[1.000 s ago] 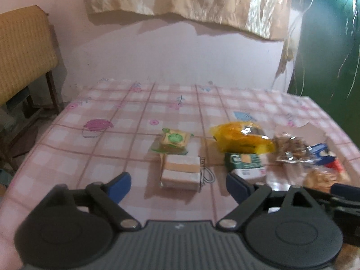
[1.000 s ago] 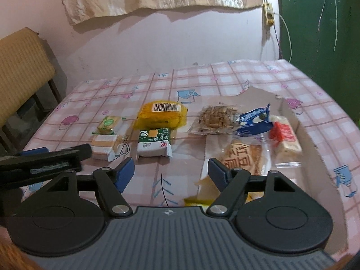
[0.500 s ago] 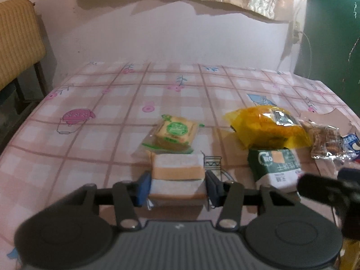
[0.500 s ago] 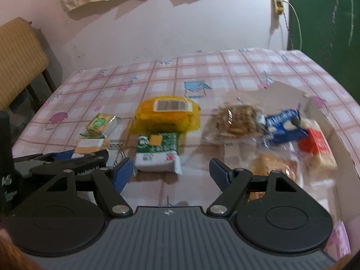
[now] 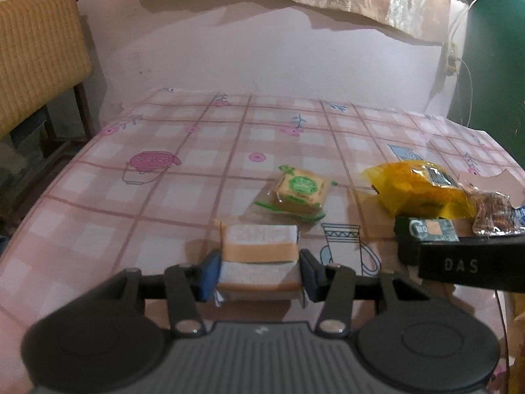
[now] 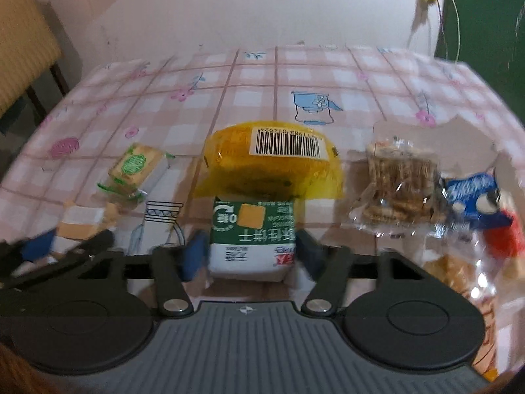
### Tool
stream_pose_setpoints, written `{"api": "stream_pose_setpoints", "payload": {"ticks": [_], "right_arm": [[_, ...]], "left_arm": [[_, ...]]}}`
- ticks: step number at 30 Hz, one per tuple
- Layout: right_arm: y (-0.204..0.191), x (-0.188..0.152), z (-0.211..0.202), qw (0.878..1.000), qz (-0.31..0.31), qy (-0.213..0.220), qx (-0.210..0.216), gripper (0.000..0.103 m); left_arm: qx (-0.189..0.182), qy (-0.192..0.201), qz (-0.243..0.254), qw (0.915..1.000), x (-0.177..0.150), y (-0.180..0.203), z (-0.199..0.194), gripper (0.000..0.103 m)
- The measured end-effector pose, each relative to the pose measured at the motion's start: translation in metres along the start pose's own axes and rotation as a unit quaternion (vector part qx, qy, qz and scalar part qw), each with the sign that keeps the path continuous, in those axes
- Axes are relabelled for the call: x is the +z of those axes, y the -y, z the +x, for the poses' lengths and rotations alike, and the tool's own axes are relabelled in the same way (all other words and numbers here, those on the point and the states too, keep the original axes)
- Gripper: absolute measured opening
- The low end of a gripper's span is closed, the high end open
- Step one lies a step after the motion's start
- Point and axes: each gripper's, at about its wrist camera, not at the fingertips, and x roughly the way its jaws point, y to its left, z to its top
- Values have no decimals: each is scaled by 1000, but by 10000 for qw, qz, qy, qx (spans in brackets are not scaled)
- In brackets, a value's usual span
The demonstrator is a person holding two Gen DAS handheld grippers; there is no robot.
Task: Organize snacks
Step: 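Grasp the white cake box with the left tool while the right tool grasps the green-and-white milk biscuit pack, then carry the white cake box and green-and-white pack toward the white box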
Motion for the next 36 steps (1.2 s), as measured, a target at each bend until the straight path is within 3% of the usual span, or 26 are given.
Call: {"api": "stream_pose_setpoints", "payload": {"ticks": [6, 17, 36], "right_arm": [[8, -11, -15, 9997, -95, 226, -19, 62], [16, -40, -84, 9975, -142, 589, 375, 62], [24, -75, -176, 9939, -190, 1023, 355, 62]], "left_arm": [[2, 158, -25, 9999, 3, 3, -22, 50], [77, 349, 70, 9993, -5, 16, -80, 49], [68, 678, 136, 9976, -22, 26, -172, 49]]}}
